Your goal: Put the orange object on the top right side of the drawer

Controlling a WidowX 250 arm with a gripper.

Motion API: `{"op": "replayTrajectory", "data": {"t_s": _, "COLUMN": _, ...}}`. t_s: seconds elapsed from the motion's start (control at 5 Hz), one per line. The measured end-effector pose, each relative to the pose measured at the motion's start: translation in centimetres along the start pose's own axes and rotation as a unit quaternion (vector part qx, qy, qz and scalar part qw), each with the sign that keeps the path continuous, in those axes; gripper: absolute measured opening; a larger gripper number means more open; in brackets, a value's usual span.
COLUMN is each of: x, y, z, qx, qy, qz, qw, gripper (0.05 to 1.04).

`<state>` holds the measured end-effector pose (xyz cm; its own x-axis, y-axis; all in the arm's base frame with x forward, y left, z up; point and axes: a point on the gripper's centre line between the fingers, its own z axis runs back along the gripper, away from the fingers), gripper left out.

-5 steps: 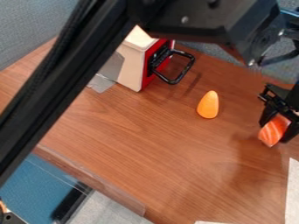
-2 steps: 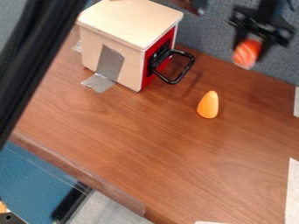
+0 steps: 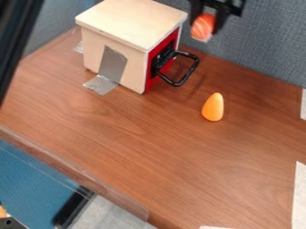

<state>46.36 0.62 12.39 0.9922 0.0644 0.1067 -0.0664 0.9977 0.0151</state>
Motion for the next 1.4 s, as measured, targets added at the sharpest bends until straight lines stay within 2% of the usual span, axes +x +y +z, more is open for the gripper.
{"op": "replayTrajectory", "data": {"t_s": 0.2, "x": -0.6, "y": 2.9, "z": 1.0, "qx": 0.023, "qy": -0.012, "qz": 0.024, "qw": 0.9994, "gripper": 0.569}}
{"op": "replayTrajectory", "data": {"t_s": 0.4, "x": -0.6, "y": 4.3, "z": 1.4, "qx": 0.029, "qy": -0.021, "qz": 0.042, "qw": 0.9985, "gripper": 0.569}}
{"op": "replayTrajectory", "data": {"t_s": 0.6, "x": -0.7, "y": 5.2, "z": 1.9, "qx": 0.039, "qy": -0.018, "qz": 0.050, "qw": 0.9978, "gripper": 0.569}}
{"op": "replayTrajectory", "data": {"t_s": 1.0, "x": -0.6, "y": 5.9, "z": 0.9, "qx": 0.056, "qy": -0.001, "qz": 0.063, "qw": 0.9964, "gripper": 0.569}}
{"op": "replayTrajectory", "data": {"t_s": 1.4, "x": -0.8, "y": 6.0, "z": -0.1, "qx": 0.056, "qy": 0.019, "qz": 0.070, "qw": 0.9958, "gripper": 0.569}}
